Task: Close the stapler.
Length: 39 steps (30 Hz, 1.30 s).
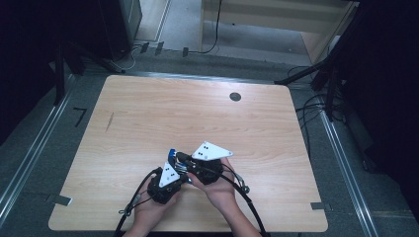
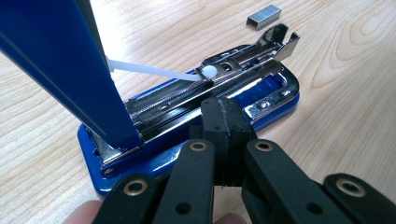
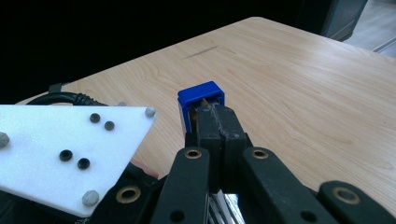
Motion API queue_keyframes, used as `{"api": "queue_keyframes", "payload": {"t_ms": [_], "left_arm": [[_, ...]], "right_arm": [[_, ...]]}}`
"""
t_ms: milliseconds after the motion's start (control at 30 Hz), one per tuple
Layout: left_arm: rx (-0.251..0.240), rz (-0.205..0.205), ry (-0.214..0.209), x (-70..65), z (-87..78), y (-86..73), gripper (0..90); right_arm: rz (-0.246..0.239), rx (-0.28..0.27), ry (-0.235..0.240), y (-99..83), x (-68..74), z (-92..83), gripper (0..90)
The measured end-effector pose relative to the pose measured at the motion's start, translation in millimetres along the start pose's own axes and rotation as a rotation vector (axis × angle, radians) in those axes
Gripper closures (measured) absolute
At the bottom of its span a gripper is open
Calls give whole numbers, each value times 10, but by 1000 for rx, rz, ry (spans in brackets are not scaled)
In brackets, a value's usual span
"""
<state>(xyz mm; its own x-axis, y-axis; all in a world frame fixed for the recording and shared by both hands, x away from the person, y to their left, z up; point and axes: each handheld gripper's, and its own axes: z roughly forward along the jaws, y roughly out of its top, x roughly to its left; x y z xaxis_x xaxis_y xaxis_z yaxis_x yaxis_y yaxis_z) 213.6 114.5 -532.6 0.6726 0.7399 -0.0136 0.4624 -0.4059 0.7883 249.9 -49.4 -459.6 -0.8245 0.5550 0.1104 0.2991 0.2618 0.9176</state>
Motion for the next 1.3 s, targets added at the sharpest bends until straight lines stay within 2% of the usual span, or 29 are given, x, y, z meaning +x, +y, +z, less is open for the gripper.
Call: {"api": "queue_keyframes", "payload": {"t_ms": [100, 400, 600, 767, 867, 1100, 1300], "left_arm": [[-2, 4, 4, -6, 2, 0, 900], [-3, 12, 10, -13, 3, 0, 900], [-3, 10, 10, -15, 3, 0, 900], [-4, 9, 11, -17, 4, -1, 900], [-3, 10, 11, -17, 3, -1, 900], [-1, 13, 11, -17, 2, -1, 900], [0, 14, 11, -18, 2, -1, 900]], "right_arm": [[1, 0, 23, 5, -16, 9, 900], [-15, 4, 45, 49, -9, 100, 900], [1, 4, 83, 70, -21, 187, 900], [-19, 15, 117, 77, -49, 266, 900], [-27, 46, 123, 38, -64, 332, 900], [-27, 38, 144, 22, -93, 355, 900], [-28, 51, 154, 12, -92, 403, 900]]}}
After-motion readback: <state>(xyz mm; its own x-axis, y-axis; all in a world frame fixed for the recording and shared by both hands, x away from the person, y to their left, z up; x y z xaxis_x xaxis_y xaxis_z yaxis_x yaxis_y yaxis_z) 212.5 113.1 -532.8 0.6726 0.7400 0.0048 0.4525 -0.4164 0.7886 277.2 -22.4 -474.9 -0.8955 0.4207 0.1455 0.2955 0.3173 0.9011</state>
